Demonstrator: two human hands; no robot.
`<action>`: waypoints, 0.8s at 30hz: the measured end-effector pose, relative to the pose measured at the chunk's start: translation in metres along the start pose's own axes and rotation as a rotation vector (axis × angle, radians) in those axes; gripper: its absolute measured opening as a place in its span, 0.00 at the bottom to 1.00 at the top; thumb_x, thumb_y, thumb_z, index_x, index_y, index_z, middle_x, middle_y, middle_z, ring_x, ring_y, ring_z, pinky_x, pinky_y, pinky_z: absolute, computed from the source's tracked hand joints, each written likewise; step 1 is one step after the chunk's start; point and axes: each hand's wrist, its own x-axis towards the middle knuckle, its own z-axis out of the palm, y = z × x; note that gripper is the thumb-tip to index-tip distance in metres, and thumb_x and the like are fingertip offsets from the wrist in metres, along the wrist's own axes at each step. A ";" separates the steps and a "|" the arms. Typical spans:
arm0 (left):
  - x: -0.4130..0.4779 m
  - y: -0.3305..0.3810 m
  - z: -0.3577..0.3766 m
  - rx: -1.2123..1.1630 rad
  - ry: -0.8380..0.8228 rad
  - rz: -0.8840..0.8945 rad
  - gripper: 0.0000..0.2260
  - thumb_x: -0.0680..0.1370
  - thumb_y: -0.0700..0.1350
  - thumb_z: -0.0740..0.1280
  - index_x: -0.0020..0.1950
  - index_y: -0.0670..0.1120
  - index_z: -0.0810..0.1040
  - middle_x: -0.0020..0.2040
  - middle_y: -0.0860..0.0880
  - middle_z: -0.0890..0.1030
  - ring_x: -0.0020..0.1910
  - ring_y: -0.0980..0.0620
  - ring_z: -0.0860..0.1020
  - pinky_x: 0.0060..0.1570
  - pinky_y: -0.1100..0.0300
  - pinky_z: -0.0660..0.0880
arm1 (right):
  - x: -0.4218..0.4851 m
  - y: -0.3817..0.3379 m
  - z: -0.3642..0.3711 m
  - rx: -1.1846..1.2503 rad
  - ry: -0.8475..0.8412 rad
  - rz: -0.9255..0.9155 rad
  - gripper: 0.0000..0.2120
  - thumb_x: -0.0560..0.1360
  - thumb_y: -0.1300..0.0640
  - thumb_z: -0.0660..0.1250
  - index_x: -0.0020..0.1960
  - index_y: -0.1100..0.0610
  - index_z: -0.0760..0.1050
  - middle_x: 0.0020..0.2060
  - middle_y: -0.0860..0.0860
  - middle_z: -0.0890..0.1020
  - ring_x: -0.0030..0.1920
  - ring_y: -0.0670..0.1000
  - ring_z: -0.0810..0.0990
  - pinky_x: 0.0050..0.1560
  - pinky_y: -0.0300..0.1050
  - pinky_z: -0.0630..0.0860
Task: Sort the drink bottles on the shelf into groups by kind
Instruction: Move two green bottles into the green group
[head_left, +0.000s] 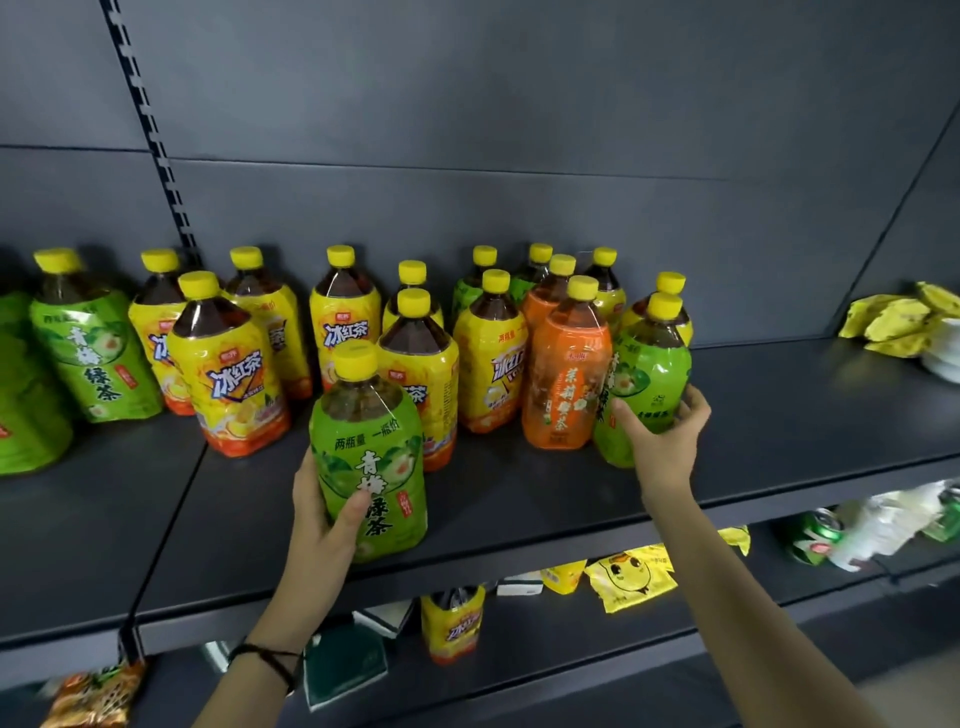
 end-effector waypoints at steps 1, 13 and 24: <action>0.000 0.001 0.000 0.001 0.000 0.000 0.44 0.63 0.73 0.67 0.74 0.59 0.57 0.71 0.49 0.66 0.66 0.58 0.71 0.49 0.70 0.75 | 0.001 -0.002 -0.001 -0.013 -0.004 0.008 0.42 0.66 0.50 0.78 0.72 0.50 0.59 0.68 0.52 0.71 0.66 0.52 0.72 0.65 0.55 0.73; -0.004 0.011 0.009 -0.082 0.020 -0.027 0.47 0.59 0.74 0.69 0.73 0.59 0.58 0.65 0.55 0.72 0.59 0.65 0.76 0.45 0.69 0.77 | -0.004 0.004 -0.038 0.035 -0.244 0.003 0.36 0.65 0.52 0.78 0.68 0.48 0.64 0.62 0.49 0.77 0.62 0.50 0.77 0.58 0.54 0.78; 0.007 0.023 0.019 -0.141 0.171 0.033 0.38 0.57 0.77 0.67 0.62 0.64 0.65 0.56 0.62 0.78 0.53 0.66 0.78 0.46 0.66 0.76 | -0.051 -0.015 -0.021 0.175 -0.682 0.096 0.36 0.64 0.33 0.71 0.67 0.35 0.58 0.59 0.37 0.75 0.53 0.34 0.78 0.43 0.30 0.77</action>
